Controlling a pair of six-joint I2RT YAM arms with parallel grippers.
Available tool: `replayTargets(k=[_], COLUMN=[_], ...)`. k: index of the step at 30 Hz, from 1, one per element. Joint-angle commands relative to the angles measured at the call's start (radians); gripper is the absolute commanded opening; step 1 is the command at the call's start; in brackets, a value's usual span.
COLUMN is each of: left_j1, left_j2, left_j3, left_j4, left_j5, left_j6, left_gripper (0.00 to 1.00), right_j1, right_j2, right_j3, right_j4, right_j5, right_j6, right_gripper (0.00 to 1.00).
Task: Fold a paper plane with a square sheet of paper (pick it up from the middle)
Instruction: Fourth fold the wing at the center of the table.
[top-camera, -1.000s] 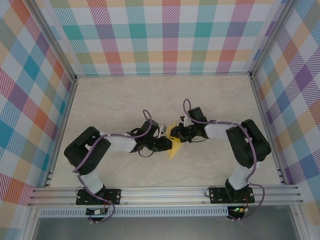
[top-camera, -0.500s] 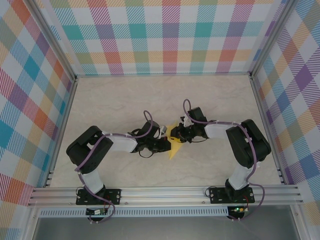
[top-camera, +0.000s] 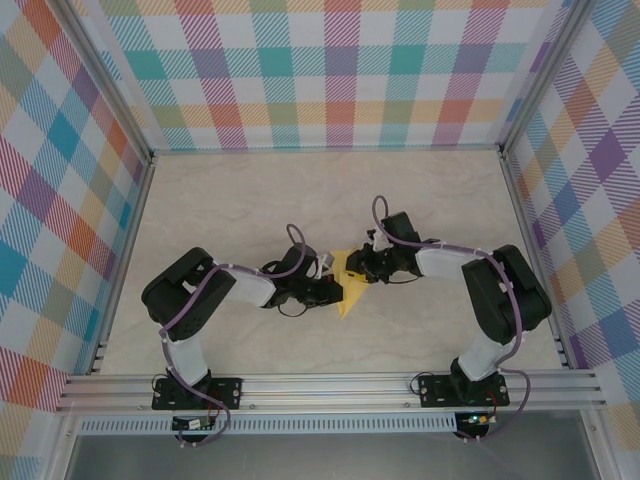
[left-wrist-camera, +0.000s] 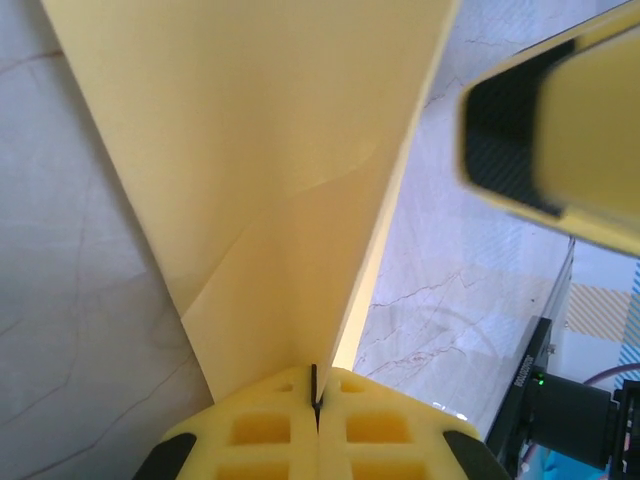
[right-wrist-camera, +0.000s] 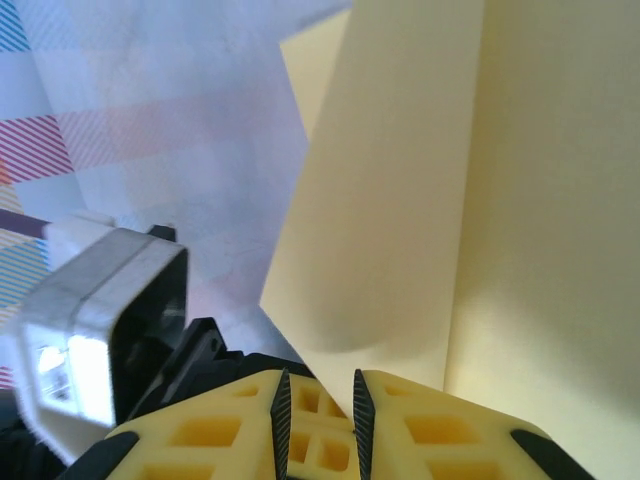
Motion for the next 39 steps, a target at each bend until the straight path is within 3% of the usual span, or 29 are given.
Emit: replayTargets(k=[1, 9, 24, 39], left_j1=[0.019, 0.025, 0.042, 0.057], left_j2=[0.013, 0.041, 0.035, 0.045], left_j3=[-0.017, -0.019, -0.043, -0.060], left_j4=[0.044, 0.083, 0.089, 0.083], left_j5=[0.023, 0.052, 0.050, 0.060], left_j6=[-0.017, -0.048, -0.080, -0.105], left_gripper=[0.00, 0.00, 0.00, 0.00], right_j1=[-0.009, 0.006, 0.016, 0.016], right_j2=[-0.047, -0.034, 0.110, 0.158], right_j3=[-0.030, -0.042, 0.026, 0.034], right_j4=[-0.014, 0.110, 0.131, 0.126], right_j5=[0.006, -0.128, -0.101, -0.084], right_j6=[-0.027, -0.009, 0.038, 0.039], right_gripper=[0.26, 0.22, 0.20, 0.21])
